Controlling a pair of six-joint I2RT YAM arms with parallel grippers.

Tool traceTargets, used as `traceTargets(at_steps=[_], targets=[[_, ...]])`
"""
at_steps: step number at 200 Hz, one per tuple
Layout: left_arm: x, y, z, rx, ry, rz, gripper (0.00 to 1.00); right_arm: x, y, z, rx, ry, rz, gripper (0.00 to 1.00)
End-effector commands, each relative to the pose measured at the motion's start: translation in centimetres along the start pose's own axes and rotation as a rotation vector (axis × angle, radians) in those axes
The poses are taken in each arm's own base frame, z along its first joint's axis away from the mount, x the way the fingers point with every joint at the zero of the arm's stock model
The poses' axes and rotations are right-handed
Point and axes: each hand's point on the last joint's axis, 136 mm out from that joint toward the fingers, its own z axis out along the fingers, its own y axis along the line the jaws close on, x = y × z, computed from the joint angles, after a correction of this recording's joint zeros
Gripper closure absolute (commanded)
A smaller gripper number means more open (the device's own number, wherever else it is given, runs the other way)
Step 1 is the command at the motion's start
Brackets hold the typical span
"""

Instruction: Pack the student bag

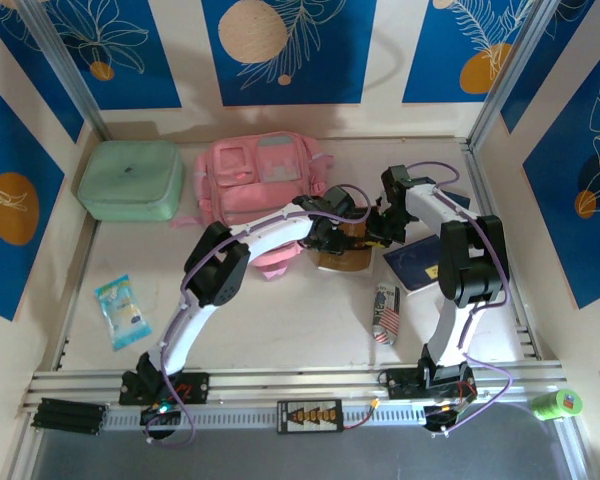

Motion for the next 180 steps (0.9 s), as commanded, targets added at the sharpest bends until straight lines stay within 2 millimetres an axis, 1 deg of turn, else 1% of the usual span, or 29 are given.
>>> traceTargets(at_steps=[1, 35, 52, 62, 77, 96, 108, 119, 142, 168, 180], targets=[[4.8, 2.3, 3.8, -0.082, 0.154, 0.025, 0.55, 1.4, -1.0, 0.6, 0.054, 0.056, -0.020, 0.89], [4.3, 2.0, 3.0, -0.066, 0.136, 0.022, 0.54, 1.2, -1.4, 0.1, 0.078, 0.039, -0.035, 0.94], [3.4, 1.4, 1.6, -0.030, 0.111, 0.024, 0.53, 1.0, -1.2, -0.5, 0.067, 0.016, -0.039, 0.97], [2.5, 0.5, 0.1, 0.020, 0.087, 0.025, 0.49, 0.8, -0.8, -1.0, 0.042, -0.006, -0.048, 0.97], [0.9, -0.6, -3.0, 0.085, 0.035, 0.026, 0.43, 0.5, 0.3, -2.0, -0.017, -0.048, -0.074, 0.99], [-1.3, -1.2, -7.2, 0.139, -0.047, 0.027, 0.36, 0.1, 1.9, -3.7, -0.134, -0.085, -0.061, 1.00], [-2.5, -1.2, -9.5, 0.162, -0.096, 0.025, 0.32, -0.2, 2.2, -4.6, -0.166, -0.112, -0.048, 1.00], [-3.3, -0.7, -11.2, 0.176, -0.128, 0.015, 0.29, -0.4, 2.3, -5.3, -0.183, -0.130, -0.041, 1.00], [-4.2, 0.9, -13.9, 0.187, -0.175, -0.020, 0.23, -0.7, 2.4, -7.1, -0.218, -0.177, -0.034, 1.00], [-5.0, 3.7, -15.9, 0.200, -0.226, -0.078, 0.18, -1.1, 2.8, -9.6, -0.284, -0.248, -0.036, 1.00], [-5.3, 4.8, -16.7, 0.226, -0.244, -0.111, 0.17, -1.1, 3.5, -10.8, -0.341, -0.274, -0.048, 1.00]])
